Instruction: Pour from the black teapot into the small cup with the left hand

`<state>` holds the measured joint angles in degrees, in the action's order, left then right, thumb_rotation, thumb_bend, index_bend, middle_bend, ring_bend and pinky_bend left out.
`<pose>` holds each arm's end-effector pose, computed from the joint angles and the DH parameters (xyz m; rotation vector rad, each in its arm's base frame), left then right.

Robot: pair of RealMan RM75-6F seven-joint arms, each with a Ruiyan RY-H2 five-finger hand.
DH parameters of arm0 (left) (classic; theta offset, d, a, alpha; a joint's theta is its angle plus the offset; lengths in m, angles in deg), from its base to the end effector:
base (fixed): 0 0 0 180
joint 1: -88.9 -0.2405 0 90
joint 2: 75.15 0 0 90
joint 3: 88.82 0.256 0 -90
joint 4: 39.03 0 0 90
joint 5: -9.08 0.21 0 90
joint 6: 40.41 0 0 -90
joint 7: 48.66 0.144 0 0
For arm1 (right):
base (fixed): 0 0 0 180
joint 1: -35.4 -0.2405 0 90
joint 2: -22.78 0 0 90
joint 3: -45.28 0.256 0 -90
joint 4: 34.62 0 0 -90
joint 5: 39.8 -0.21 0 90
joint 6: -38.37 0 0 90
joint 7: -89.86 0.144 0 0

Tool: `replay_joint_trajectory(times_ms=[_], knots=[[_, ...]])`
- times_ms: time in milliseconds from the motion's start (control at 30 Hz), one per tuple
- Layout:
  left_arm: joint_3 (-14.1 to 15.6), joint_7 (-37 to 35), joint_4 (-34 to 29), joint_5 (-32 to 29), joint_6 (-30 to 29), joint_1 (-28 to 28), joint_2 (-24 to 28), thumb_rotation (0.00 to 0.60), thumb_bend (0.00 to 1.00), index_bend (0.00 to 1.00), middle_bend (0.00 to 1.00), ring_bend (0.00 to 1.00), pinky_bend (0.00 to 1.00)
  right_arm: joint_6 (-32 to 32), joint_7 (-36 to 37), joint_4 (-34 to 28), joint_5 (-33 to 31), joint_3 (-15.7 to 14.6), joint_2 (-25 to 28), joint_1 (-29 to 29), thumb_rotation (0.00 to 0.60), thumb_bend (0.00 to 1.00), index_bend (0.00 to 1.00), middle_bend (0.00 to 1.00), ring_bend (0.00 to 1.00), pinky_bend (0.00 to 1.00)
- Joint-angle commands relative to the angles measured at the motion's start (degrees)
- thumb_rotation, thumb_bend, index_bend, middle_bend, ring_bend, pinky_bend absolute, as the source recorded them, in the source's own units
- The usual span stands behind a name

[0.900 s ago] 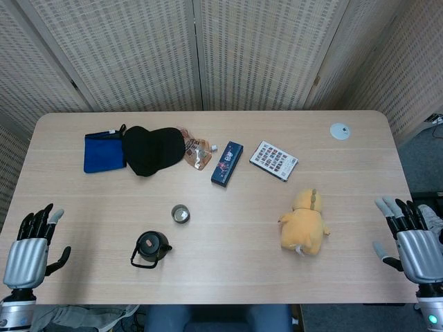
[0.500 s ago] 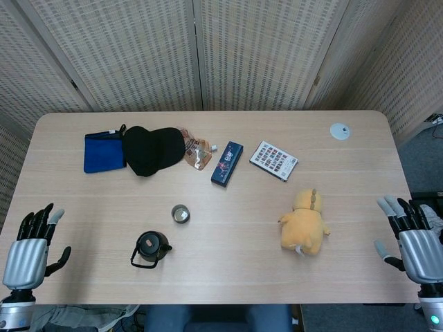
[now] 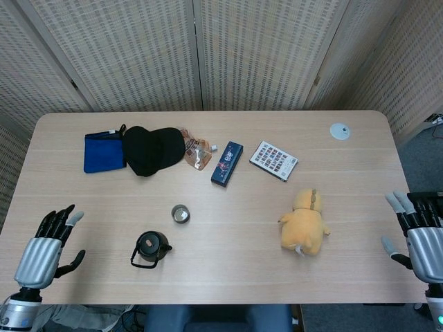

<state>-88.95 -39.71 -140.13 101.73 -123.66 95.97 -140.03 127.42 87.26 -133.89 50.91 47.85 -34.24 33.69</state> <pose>-0.2604 0.1767 0.1277 -1.5611 -0.8810 -0.9640 -0.2902 -0.1619 0.1903 1.4083 -0.8176 0.9150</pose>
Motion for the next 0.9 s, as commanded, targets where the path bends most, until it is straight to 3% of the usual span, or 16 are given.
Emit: replay_joint_trajectory(times_ms=[33, 300, 900], knots=[[1.0, 0.2, -0.5, 1.3, 2.6, 1.6, 1.0, 0.600, 0.33, 0.00, 0.00, 0.03, 0.00, -0.1, -0.2, -0.2, -0.1, 0.1, 0.1, -0.1, 0.600, 0.29, 0.00, 0.04, 0.00, 0.01], [2.1, 1.7, -1.7, 3.6, 8.8, 5.6, 1.3, 0.600, 0.24, 0.00, 0.00, 0.01, 0.00, -0.5, -0.6, -0.7, -0.4, 0.3, 0.4, -0.4, 0.600, 0.29, 0.00, 0.04, 0.00, 0.01], [2.9, 4.6, -1.7, 4.5, 18.6, 12.5, -3.1, 0.600, 0.21, 0.00, 0.00, 0.01, 0.00, -1.1, -0.5, -0.1, -1.6, 0.4, 0.2, -0.4, 0.600, 0.29, 0.00, 0.04, 0.00, 0.01]])
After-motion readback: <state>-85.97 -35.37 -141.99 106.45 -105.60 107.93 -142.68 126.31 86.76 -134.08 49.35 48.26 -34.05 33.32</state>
